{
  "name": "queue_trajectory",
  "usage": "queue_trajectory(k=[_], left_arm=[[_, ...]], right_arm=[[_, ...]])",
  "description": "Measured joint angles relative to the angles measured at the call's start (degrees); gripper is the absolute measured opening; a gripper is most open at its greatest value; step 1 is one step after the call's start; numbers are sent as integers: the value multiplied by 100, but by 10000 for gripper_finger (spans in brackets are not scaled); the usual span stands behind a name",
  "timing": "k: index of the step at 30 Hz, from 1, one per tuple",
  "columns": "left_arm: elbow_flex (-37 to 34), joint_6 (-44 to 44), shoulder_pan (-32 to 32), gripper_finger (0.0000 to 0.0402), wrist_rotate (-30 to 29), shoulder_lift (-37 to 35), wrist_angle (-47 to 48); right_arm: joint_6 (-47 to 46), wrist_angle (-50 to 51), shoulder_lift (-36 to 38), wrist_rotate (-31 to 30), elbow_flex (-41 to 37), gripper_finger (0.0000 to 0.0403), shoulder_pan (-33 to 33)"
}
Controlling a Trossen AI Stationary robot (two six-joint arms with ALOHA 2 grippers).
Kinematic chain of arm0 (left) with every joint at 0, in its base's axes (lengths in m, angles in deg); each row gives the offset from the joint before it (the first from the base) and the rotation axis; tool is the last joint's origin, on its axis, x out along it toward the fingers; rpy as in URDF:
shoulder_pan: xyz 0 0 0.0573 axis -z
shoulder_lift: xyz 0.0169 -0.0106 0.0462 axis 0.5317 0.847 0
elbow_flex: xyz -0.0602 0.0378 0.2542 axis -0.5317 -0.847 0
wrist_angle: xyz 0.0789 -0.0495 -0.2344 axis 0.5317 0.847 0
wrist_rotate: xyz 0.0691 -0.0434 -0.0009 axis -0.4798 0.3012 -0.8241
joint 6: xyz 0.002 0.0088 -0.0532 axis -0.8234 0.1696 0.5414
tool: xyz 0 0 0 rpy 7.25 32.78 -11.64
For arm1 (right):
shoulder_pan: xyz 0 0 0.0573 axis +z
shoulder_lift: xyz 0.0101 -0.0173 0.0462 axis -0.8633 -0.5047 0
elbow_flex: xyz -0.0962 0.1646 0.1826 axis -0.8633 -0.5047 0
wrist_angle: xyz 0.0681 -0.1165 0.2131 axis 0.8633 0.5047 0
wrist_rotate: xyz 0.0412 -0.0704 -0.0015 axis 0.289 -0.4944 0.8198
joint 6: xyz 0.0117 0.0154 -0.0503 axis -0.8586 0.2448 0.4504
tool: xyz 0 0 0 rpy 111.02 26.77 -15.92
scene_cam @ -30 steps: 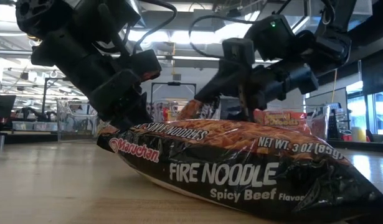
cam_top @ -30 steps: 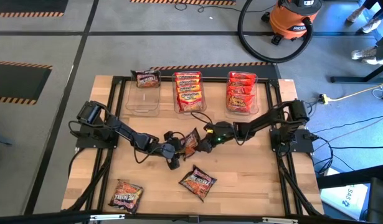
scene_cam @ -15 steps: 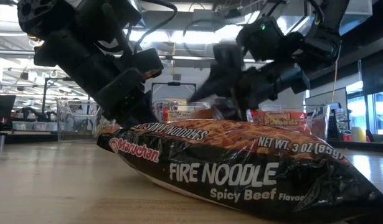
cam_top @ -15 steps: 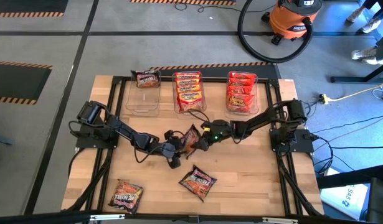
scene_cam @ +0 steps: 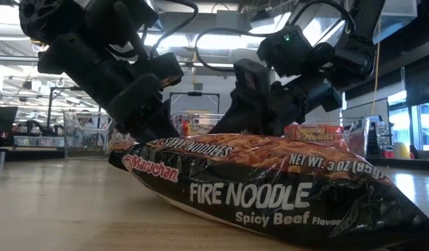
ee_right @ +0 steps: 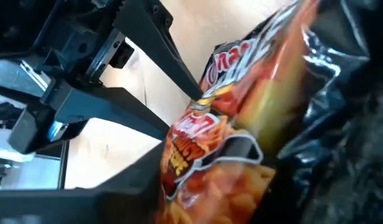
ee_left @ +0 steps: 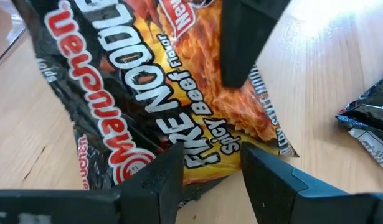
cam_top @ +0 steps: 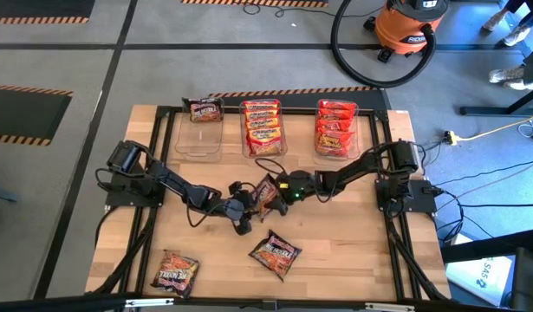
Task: Sort Maruchan noodles
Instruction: Put the top right black noodle pack into the left transparent bin
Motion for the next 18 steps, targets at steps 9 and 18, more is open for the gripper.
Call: queue_trajectory(k=[9, 18], left_arm=[[2, -3, 0, 152, 304, -638, 303], [5, 5, -138, 152, 292, -1728, 834]], right_arm=[[747, -38, 7, -93, -4, 112, 31], [1609, 85, 225, -248, -17, 109, 31]])
